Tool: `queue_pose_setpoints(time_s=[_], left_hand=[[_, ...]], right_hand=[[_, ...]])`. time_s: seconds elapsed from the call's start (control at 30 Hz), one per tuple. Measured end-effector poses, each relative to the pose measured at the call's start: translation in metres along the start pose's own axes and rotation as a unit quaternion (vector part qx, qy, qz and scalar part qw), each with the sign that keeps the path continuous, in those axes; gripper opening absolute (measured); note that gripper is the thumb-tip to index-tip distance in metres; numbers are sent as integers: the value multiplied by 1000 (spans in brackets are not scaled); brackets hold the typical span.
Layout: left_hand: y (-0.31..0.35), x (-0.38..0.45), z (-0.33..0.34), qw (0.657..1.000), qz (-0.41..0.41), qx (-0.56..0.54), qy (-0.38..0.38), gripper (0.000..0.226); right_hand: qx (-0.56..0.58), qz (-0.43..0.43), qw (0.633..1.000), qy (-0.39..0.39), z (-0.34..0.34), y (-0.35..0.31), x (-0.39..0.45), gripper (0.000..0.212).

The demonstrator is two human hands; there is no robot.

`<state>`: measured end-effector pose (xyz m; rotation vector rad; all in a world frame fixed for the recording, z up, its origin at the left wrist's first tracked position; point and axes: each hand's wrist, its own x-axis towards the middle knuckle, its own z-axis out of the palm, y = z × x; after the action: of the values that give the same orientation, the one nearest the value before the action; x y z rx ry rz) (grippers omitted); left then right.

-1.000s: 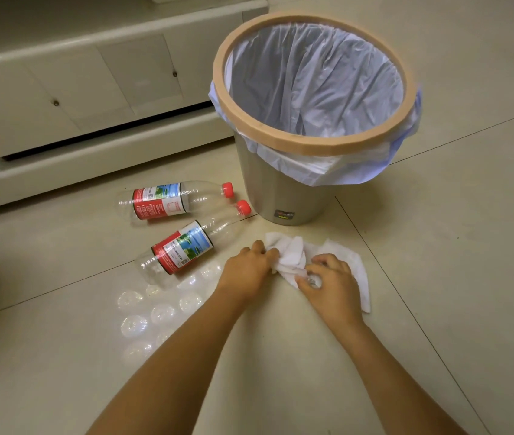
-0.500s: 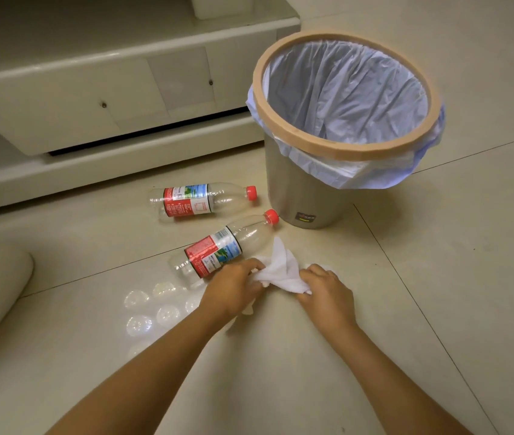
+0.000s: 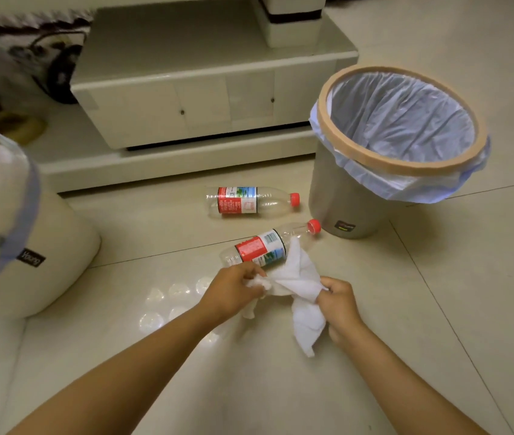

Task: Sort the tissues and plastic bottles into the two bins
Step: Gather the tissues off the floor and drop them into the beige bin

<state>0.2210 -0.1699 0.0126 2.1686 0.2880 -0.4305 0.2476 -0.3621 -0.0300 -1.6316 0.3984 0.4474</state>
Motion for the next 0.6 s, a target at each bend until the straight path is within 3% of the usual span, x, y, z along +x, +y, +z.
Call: queue_pose_setpoints(time_s=[0.23, 0.6], left_hand=[[0, -26, -55, 999, 15, -6, 37, 20], [-1, -91, -195, 984, 35, -45, 169, 16]], right_hand=[[71, -19, 997, -31, 19, -52, -20, 10], [-29, -125, 983, -131, 112, -166, -63, 12]])
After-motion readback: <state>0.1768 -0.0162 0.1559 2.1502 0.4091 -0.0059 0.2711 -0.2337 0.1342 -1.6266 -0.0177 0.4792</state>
